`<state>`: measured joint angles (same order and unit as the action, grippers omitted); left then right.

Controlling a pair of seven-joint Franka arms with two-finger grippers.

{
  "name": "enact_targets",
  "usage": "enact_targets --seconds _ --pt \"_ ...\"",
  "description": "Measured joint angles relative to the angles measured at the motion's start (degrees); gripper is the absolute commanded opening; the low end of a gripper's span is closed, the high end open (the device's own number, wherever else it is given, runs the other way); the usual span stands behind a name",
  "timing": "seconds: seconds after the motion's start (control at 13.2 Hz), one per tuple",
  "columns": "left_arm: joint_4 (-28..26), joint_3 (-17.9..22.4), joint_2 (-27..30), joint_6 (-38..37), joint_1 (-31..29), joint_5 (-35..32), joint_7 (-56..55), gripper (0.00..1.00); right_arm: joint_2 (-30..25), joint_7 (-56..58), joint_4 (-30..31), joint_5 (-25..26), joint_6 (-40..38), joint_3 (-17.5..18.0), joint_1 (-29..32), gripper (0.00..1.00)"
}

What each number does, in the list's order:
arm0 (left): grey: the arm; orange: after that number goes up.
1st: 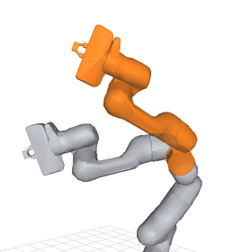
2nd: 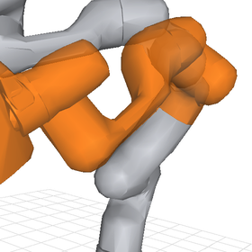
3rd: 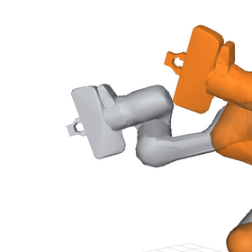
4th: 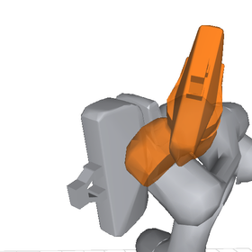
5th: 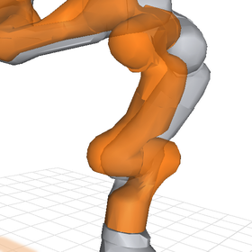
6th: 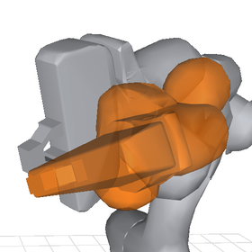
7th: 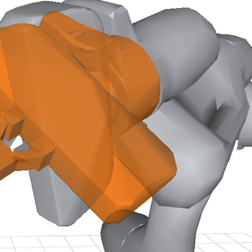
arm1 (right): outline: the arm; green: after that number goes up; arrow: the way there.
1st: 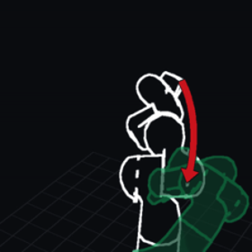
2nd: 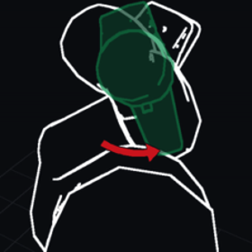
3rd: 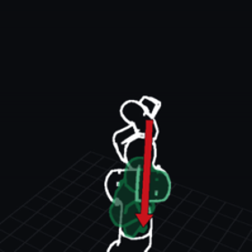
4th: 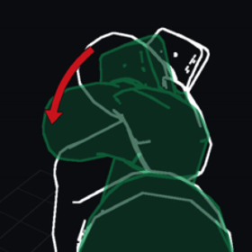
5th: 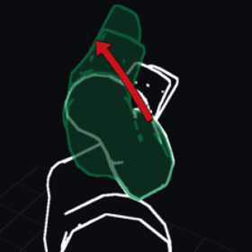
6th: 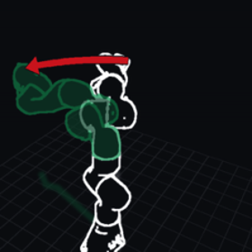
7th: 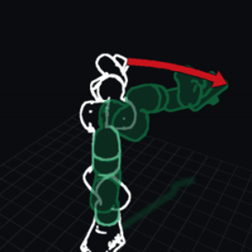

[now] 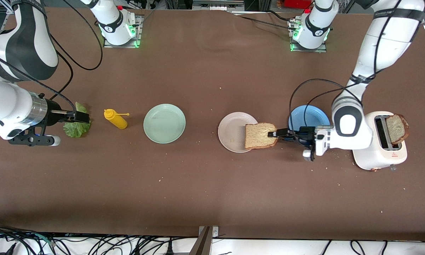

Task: Make sandwich in beige plate with both arms
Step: 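Lay the bread on the beige plate while the right gripper reaches the mustard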

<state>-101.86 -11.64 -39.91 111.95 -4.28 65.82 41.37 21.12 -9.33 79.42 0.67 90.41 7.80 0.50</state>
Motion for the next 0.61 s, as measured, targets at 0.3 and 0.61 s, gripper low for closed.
enact_targets --seconds 0.3,0.61 --pt "-2.53 -0.08 -1.13 4.63 5.09 7.01 1.8 0.15 0.16 1.9 0.15 0.93 -0.28 0.03 -0.02 1.0" --pt "-2.7 0.11 -2.03 6.71 6.29 7.56 2.95 1.0 0.31 17.45 0.58 1.6 -1.38 0.03 0.03 1.0"
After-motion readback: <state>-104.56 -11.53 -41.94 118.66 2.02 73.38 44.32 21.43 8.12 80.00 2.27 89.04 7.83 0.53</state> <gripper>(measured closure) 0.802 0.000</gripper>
